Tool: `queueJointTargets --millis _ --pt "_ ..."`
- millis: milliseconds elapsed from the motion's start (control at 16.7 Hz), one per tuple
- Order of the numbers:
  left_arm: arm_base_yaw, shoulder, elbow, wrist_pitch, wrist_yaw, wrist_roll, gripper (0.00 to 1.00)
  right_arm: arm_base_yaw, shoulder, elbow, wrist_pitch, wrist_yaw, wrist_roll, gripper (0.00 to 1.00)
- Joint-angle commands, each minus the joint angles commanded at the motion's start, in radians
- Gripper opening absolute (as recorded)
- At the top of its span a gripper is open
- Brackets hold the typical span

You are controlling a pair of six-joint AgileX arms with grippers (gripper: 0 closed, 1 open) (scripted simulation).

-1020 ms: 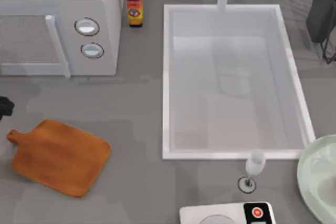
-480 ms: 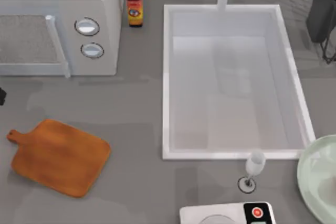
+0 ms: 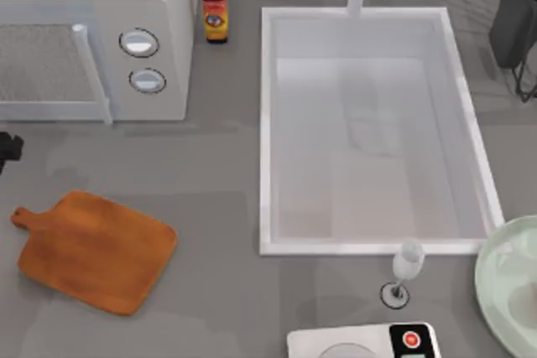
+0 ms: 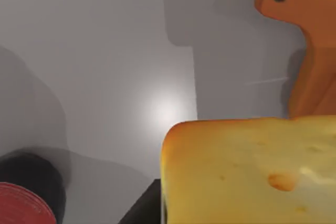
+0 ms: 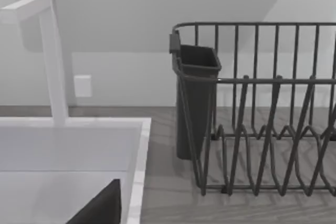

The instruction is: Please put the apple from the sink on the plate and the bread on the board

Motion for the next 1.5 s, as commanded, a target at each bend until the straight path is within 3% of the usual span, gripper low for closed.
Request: queueJointTargets --millis 240,780,960,1200,1500 --pt "-0.052 0.032 0.006 -0.001 -0.004 -0.309 0.00 0.000 0.000 0.000 0.000 0.000 0.000 1.00" --pt "-0.214 0.054 -0.012 0.047 -0.016 -1.318 0.00 0.000 0.000 0.000 0.000 0.000 0.000 1.00" --pt "-0.263 0.045 -0.029 0.070 -0.019 -1.588 0.00 0.000 0.000 0.000 0.000 0.000 0.000 1.00" --pt "-0.308 0.028 -0.055 0.098 -0.023 -1.805 0.00 0.000 0.000 0.000 0.000 0.000 0.000 1.00" --pt "-0.319 0.020 -0.064 0.107 -0.023 -1.857 0.00 0.000 0.000 0.000 0.000 0.000 0.000 1.00"
